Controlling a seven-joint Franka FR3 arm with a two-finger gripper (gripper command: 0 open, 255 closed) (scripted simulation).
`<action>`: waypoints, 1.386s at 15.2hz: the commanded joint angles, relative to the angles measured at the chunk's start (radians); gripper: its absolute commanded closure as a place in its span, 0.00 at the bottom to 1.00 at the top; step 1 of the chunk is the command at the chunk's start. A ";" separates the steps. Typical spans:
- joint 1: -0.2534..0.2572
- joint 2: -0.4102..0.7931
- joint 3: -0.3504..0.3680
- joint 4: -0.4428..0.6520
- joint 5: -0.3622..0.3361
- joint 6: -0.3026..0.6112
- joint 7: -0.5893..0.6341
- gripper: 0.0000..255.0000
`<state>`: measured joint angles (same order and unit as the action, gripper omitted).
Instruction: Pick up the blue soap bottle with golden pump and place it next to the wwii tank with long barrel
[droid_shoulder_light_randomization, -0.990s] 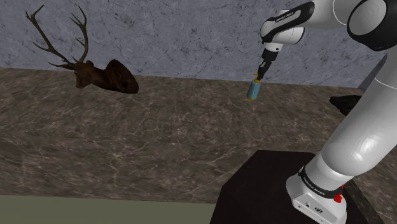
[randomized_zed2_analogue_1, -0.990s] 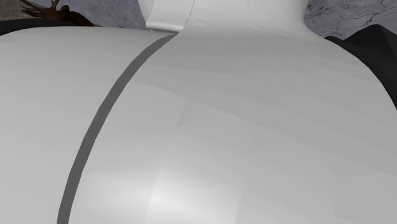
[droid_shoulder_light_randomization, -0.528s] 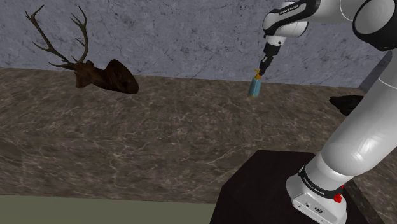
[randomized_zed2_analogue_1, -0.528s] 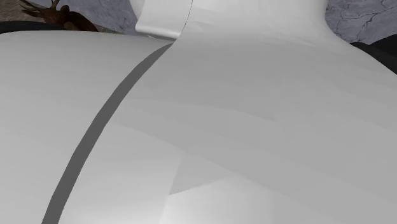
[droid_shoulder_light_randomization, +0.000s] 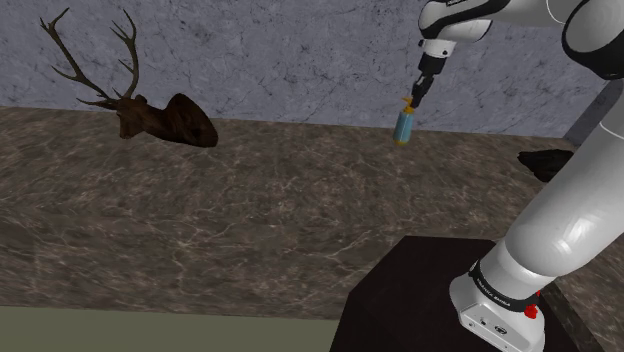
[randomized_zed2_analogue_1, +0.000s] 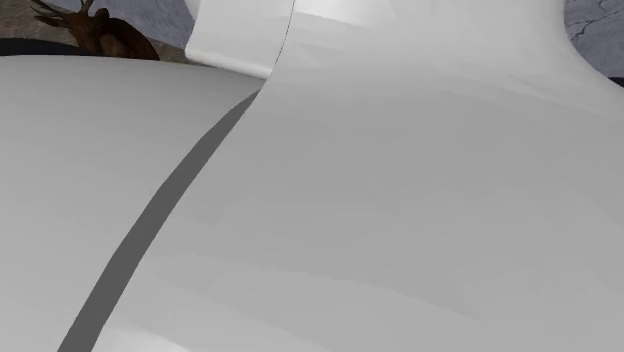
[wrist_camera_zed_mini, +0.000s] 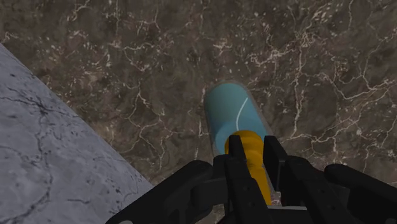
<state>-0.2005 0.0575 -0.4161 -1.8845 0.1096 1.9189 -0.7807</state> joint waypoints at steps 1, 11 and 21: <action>0.001 -0.007 0.000 0.020 -0.004 -0.026 0.005 1.00; 0.000 -0.018 -0.001 0.141 -0.012 -0.157 0.018 1.00; -0.004 -0.005 -0.004 0.291 -0.008 -0.295 0.024 1.00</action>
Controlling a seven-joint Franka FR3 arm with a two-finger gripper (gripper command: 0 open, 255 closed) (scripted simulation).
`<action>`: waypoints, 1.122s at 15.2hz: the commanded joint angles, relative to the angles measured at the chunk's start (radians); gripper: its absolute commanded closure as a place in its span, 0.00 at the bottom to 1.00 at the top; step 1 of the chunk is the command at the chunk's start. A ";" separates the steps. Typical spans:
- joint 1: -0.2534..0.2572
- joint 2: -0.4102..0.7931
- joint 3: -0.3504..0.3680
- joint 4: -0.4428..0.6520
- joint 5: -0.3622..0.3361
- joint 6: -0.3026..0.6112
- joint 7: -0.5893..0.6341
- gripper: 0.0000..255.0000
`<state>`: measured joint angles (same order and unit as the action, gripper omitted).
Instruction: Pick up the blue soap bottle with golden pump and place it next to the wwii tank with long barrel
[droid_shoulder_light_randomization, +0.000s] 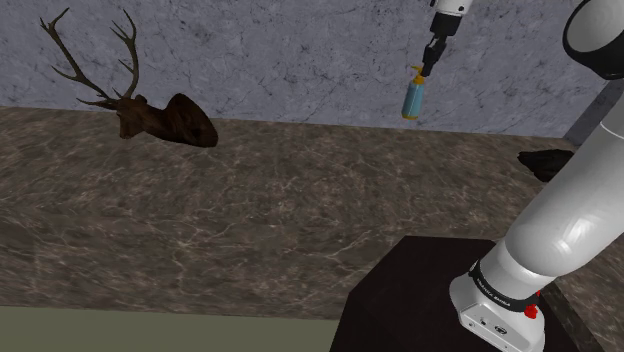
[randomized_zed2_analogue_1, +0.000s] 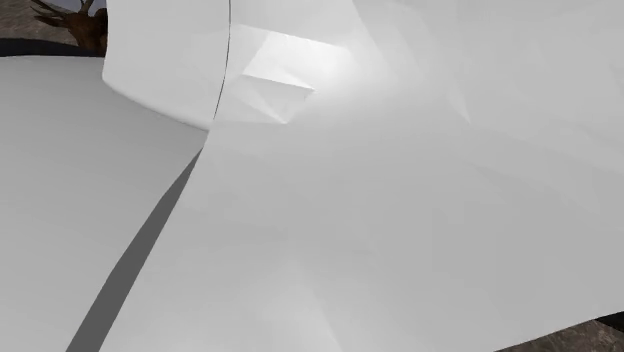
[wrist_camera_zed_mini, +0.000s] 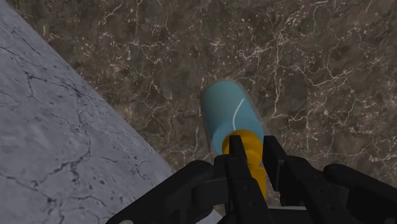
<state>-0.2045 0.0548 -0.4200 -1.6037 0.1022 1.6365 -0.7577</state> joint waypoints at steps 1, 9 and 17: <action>-0.001 0.001 -0.001 0.027 0.000 -0.027 0.001 1.00; -0.010 0.036 -0.006 0.178 0.015 -0.146 0.000 1.00; -0.036 -0.097 -0.034 0.062 -0.042 -0.155 -0.058 1.00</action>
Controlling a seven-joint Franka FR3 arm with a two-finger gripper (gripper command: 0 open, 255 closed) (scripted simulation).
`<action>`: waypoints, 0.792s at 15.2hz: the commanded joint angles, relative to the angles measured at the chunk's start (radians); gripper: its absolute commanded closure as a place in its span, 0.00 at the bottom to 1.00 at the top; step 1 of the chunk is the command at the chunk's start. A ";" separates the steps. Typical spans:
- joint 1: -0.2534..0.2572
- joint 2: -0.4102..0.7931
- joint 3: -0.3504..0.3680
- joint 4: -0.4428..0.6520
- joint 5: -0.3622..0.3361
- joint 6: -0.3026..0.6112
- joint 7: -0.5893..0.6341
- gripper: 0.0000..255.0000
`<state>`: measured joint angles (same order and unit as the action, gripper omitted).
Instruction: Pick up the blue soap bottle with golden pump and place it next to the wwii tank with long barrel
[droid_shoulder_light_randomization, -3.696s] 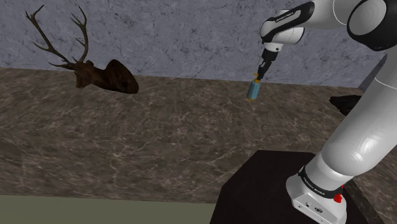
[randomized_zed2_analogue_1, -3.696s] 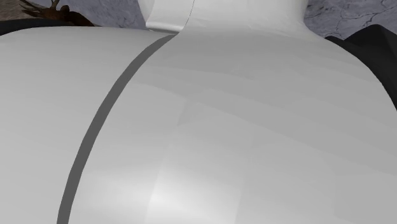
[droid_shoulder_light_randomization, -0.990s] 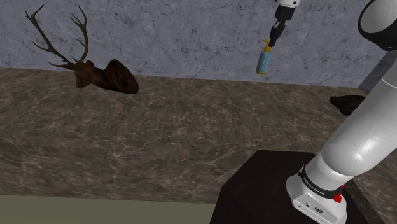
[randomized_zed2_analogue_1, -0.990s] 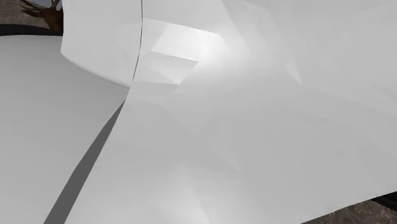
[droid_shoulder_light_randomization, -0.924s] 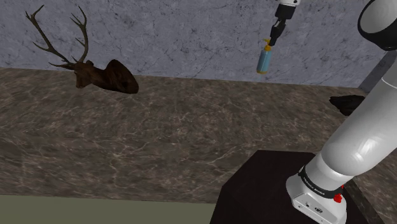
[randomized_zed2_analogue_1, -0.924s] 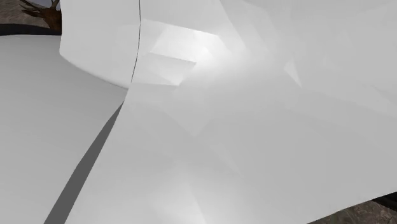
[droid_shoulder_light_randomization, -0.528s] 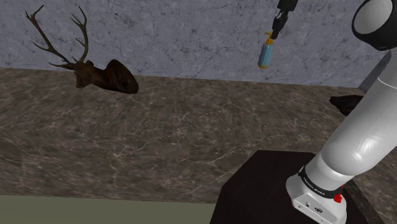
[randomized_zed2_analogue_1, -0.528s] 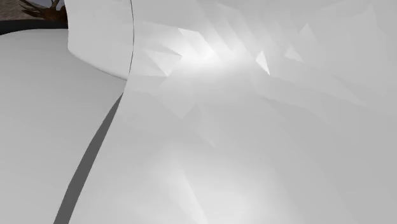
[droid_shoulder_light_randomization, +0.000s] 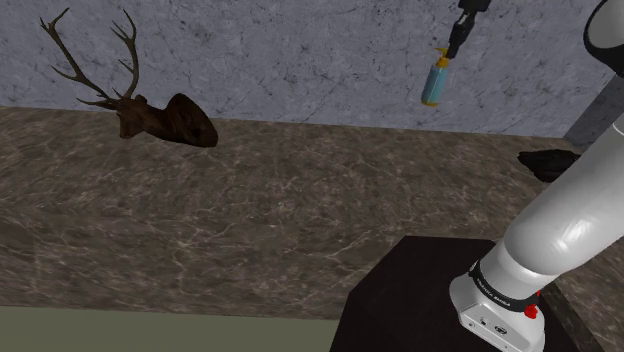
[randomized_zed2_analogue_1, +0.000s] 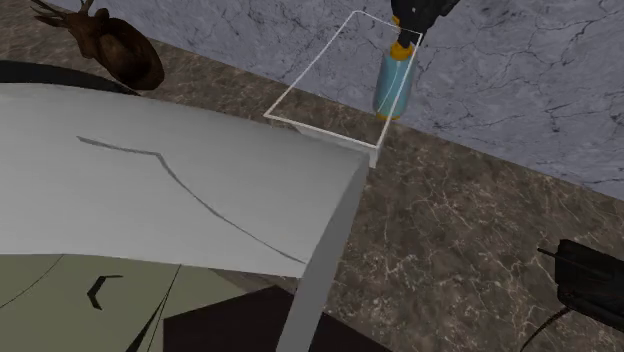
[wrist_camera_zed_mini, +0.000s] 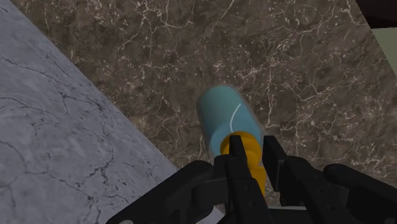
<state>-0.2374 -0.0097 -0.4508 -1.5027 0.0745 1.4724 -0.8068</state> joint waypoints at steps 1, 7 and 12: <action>-0.009 -0.058 -0.009 -0.066 -0.027 0.012 -0.021 1.00; -0.054 -0.196 -0.048 -0.193 -0.097 0.013 -0.101 1.00; -0.097 -0.287 -0.090 -0.261 -0.152 0.000 -0.179 1.00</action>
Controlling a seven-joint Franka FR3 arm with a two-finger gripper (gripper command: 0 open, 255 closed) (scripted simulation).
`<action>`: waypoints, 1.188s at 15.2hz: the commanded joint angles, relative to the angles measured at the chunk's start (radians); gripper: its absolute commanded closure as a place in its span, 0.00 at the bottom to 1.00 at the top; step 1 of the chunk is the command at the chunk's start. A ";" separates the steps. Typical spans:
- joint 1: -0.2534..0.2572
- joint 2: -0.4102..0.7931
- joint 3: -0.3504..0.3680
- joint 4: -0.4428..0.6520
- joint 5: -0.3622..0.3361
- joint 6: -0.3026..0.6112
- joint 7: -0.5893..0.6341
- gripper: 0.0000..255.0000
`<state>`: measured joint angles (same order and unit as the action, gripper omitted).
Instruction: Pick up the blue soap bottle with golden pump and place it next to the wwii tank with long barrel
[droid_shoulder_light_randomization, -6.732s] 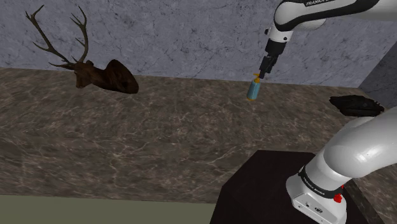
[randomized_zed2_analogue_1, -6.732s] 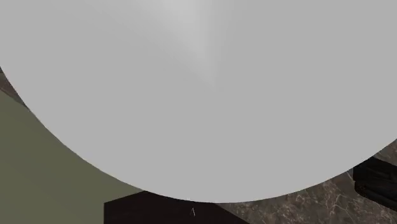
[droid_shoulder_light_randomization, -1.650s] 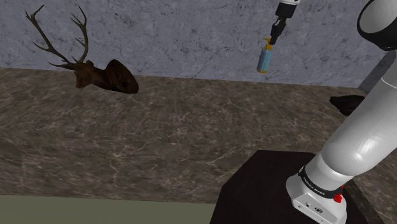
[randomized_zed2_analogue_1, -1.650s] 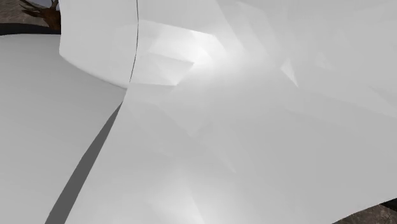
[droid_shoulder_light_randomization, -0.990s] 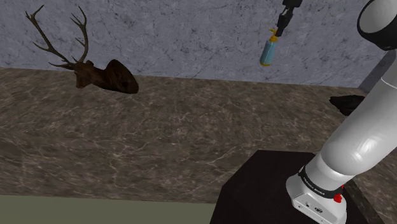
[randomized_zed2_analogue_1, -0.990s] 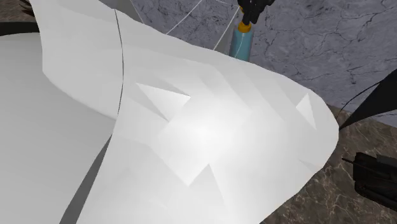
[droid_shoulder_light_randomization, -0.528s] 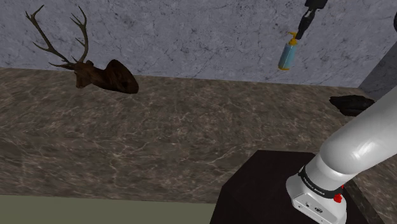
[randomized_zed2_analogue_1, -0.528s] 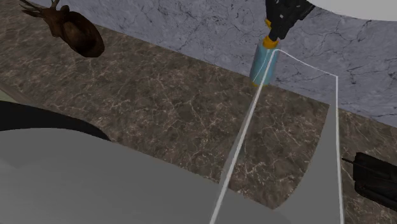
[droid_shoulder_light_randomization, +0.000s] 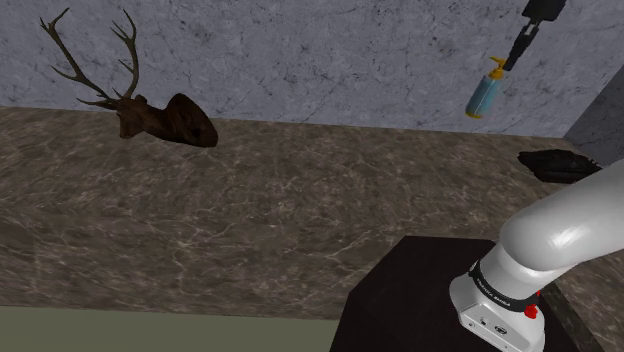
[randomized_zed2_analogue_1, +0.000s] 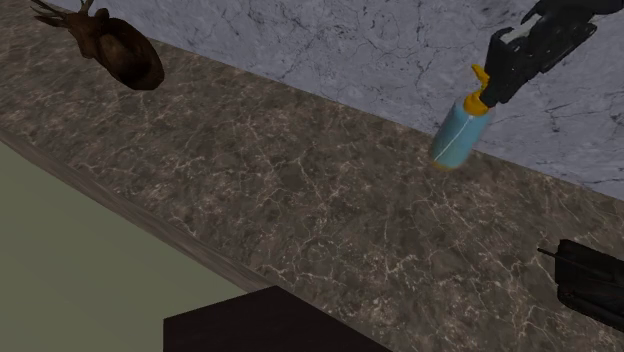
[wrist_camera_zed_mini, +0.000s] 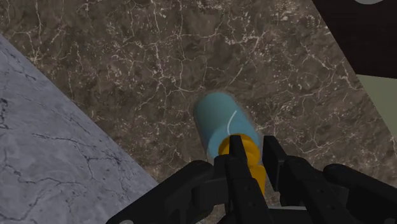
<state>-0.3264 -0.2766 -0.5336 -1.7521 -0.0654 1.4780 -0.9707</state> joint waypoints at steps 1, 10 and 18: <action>-0.017 -0.035 -0.017 -0.021 -0.023 -0.009 -0.032 1.00; -0.092 -0.132 -0.126 -0.056 -0.116 -0.046 -0.207 1.00; -0.138 -0.145 -0.265 -0.010 -0.179 -0.075 -0.397 1.00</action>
<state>-0.4622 -0.4314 -0.7733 -1.7794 -0.2405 1.4075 -1.3372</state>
